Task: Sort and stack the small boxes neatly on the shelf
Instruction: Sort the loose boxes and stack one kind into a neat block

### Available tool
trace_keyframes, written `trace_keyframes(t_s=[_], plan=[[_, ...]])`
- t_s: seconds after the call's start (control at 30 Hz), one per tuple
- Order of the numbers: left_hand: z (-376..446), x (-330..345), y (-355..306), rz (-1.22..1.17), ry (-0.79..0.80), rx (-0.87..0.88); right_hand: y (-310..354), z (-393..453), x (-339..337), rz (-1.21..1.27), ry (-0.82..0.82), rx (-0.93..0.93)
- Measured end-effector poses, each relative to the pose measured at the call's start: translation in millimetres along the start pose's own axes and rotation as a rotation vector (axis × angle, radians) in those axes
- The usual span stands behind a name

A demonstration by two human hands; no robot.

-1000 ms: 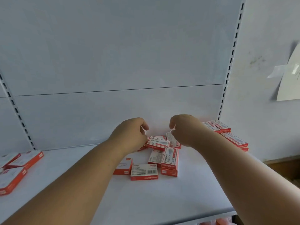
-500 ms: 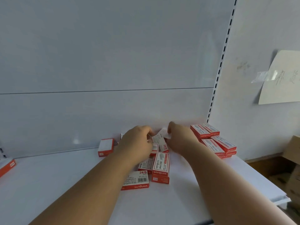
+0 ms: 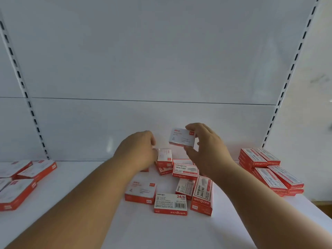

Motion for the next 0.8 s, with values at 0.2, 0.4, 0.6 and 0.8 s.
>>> trace_keyframes(t_s=[0.2, 0.4, 0.6, 0.8], plan=[[-5, 37, 53, 0.229, 0.225, -0.256, 21, 14, 22, 0.004, 0.045, -0.006], [-4, 30, 50, 0.005, 0.126, -0.212, 8, 4, 33, 0.066, 0.044, 0.011], [-30, -39, 23, -0.313, -0.488, 0.131, 8, -9, 7, 0.100, -0.146, -0.021], [-29, -25, 17, -0.480, -0.427, 0.185, 12, -19, -8, 0.137, -0.260, -0.033]])
Point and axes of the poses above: each hand's wrist, its own z-axis towards the middle knuckle, its own x-axis out of the palm, y = z × x, the point moved 10 cm from there along z, towards the middle knuckle, and after that the axes turned 9 degrees about y, right-handed, at the moved point
